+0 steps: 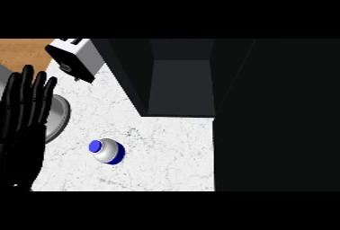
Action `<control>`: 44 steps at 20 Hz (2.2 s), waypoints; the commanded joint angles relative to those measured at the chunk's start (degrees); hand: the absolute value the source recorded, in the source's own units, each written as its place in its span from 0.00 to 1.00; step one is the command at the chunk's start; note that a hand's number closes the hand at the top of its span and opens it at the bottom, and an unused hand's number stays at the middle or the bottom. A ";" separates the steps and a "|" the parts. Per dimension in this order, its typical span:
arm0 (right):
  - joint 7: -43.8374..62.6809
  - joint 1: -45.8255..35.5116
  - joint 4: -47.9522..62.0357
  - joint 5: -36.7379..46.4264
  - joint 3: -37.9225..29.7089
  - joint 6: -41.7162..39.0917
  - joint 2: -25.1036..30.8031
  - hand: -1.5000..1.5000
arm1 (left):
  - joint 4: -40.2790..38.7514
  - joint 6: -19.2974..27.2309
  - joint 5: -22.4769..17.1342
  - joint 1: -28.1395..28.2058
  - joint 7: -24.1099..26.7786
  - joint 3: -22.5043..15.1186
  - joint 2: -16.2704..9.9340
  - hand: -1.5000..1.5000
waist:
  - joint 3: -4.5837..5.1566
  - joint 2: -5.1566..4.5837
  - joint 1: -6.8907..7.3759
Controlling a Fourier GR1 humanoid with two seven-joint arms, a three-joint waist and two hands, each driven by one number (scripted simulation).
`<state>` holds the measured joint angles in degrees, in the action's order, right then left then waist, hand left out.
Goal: Pick up the bottled water, place it into the cabinet and close the cabinet
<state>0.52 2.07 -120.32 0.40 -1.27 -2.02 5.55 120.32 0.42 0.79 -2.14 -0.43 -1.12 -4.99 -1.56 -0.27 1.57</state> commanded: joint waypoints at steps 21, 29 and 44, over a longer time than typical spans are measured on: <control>6.11 23.49 -11.17 -18.51 7.65 -6.35 -3.61 0.00 | 10.30 -21.09 -32.56 32.95 -10.59 -2.06 -6.12 0.00 | 1.56 0.43 -1.40; 2.88 28.10 -11.89 -17.40 10.01 -7.92 -4.72 0.00 | 6.56 -24.07 -30.88 33.25 -9.02 0.61 -4.66 0.00 | 1.55 0.39 -1.63; -3.78 28.89 -7.39 -14.13 10.22 -9.90 -3.90 0.00 | -8.13 -31.61 -32.16 27.86 -2.10 11.99 -4.54 0.00 | 1.56 0.33 -1.71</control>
<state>-1.28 31.05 -129.54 -14.12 9.72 -10.85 1.21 116.44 -31.25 -31.89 28.44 -3.33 8.46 -9.94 0.01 0.09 -0.05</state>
